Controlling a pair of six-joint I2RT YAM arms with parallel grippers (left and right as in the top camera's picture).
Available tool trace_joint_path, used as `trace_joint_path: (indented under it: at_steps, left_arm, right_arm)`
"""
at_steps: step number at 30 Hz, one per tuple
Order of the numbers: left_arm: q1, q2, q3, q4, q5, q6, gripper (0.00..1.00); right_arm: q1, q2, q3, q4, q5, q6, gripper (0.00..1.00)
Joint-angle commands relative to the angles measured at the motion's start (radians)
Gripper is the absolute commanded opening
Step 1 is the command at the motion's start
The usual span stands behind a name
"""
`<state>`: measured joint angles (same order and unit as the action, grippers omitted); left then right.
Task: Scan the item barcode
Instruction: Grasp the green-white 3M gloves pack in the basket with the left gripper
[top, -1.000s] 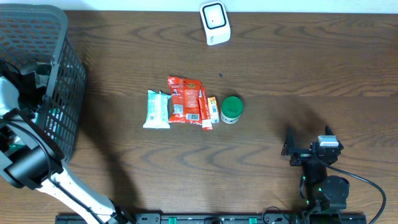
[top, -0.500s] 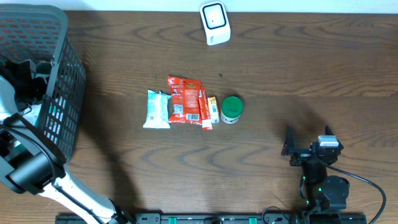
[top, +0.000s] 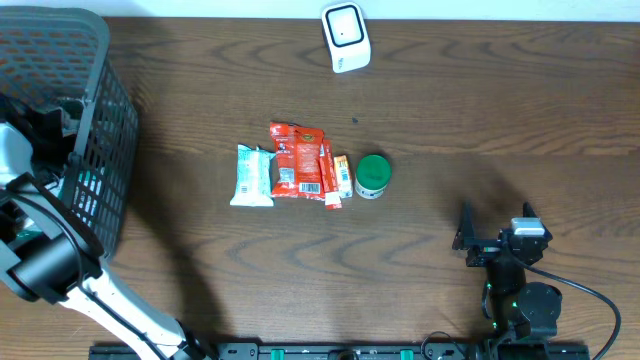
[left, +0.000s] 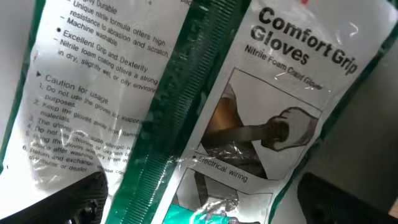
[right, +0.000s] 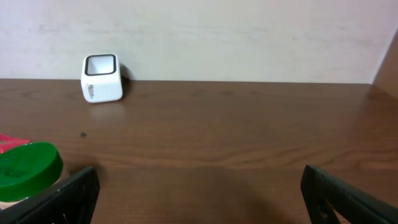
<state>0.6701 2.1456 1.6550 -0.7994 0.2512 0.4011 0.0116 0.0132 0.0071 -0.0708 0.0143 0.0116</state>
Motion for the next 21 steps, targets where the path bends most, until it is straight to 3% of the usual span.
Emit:
trace_joint_path:
  at_steps: [1, 3, 4, 7, 12, 13, 15, 16, 21]
  left_arm:
    - [-0.003, 0.061, -0.026, -0.003, -0.043, 0.015, 0.98]
    - [-0.003, 0.081, -0.026, -0.003, -0.045, 0.009, 0.98]
    - [-0.003, 0.087, -0.026, -0.003, -0.053, 0.004, 0.91]
    - [-0.001, 0.090, -0.026, 0.007, -0.095, -0.019, 0.49]
    - [0.004, 0.064, -0.018, 0.026, -0.126, -0.077, 0.34]
    - [0.004, 0.059, -0.017, 0.027, -0.125, -0.086, 0.34]
    - [0.004, 0.042, -0.008, 0.026, -0.120, -0.090, 0.63]
    - [0.004, 0.032, -0.002, 0.024, -0.109, -0.093, 0.73]
    - [0.004, -0.049, 0.035, 0.020, -0.059, -0.092, 0.89]
  right_arm:
    - [0.001, 0.000, -0.002, -0.004, -0.005, 0.010, 0.99]
    - [0.001, 0.000, -0.002, -0.004, -0.005, 0.010, 0.99]
    - [0.001, 0.000, -0.002, -0.004, -0.005, 0.010, 0.99]
    - [0.001, 0.000, -0.002, -0.004, -0.005, 0.010, 0.99]
    - [0.001, 0.000, -0.002, -0.004, -0.005, 0.010, 0.99]
    - [0.001, 0.000, -0.002, -0.004, -0.005, 0.010, 0.99]
    - [0.001, 0.000, -0.002, -0.004, -0.005, 0.010, 0.99]
    - [0.001, 0.000, -0.002, -0.004, -0.005, 0.010, 0.99]
    - [0.001, 0.000, -0.002, -0.004, -0.005, 0.010, 0.99]
